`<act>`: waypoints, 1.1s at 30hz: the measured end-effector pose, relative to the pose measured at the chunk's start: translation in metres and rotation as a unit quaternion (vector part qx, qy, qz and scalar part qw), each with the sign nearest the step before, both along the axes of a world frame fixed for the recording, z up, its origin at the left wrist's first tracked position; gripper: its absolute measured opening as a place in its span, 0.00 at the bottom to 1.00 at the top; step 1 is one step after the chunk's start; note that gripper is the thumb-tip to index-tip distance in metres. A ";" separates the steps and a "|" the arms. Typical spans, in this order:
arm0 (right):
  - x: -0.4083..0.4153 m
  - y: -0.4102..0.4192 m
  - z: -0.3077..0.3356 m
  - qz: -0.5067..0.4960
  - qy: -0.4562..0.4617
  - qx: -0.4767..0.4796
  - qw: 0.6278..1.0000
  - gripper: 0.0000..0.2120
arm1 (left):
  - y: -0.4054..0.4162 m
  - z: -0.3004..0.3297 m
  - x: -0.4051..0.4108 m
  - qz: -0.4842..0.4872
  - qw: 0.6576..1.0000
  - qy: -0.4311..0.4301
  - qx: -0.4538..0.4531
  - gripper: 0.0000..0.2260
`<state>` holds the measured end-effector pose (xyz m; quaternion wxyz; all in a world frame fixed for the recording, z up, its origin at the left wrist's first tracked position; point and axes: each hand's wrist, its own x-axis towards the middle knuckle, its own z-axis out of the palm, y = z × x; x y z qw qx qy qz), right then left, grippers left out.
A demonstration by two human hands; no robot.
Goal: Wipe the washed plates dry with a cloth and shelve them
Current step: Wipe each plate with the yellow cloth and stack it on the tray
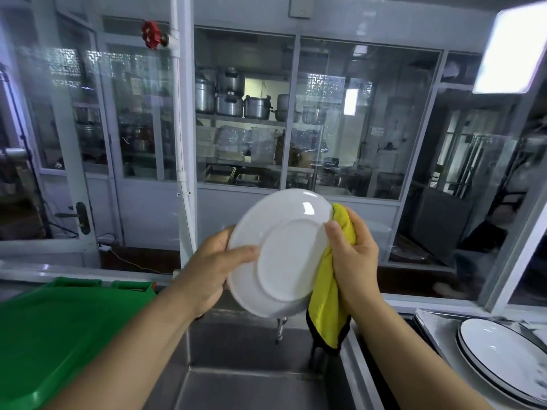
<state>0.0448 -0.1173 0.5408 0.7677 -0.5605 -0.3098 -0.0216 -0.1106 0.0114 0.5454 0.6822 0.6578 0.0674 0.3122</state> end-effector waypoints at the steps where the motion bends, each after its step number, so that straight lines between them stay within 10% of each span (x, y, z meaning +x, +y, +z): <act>1: -0.002 -0.001 -0.001 0.007 -0.024 -0.011 1.000 0.11 | 0.003 0.004 0.000 -0.007 1.000 0.011 0.002 0.15; 6: 0.003 -0.003 -0.002 -0.046 -0.149 -0.070 0.985 0.15 | -0.002 0.006 0.001 0.013 0.999 0.013 0.036 0.15; 14: -0.010 0.015 0.019 -0.117 -0.524 -0.170 0.826 0.17 | -0.019 -0.002 0.014 0.078 0.980 0.072 0.169 0.03; 21: 0.002 0.014 0.015 -0.028 -0.190 -0.069 0.979 0.16 | -0.024 0.004 0.003 0.170 0.969 0.028 0.176 0.10; 28: -0.007 0.023 -0.009 0.033 0.064 0.015 0.997 0.12 | -0.030 0.000 0.001 0.163 0.979 -0.089 0.089 0.06; 33: 0.002 0.006 0.000 0.021 0.008 -0.017 1.000 0.14 | -0.002 0.001 -0.003 0.030 0.999 -0.004 0.023 0.14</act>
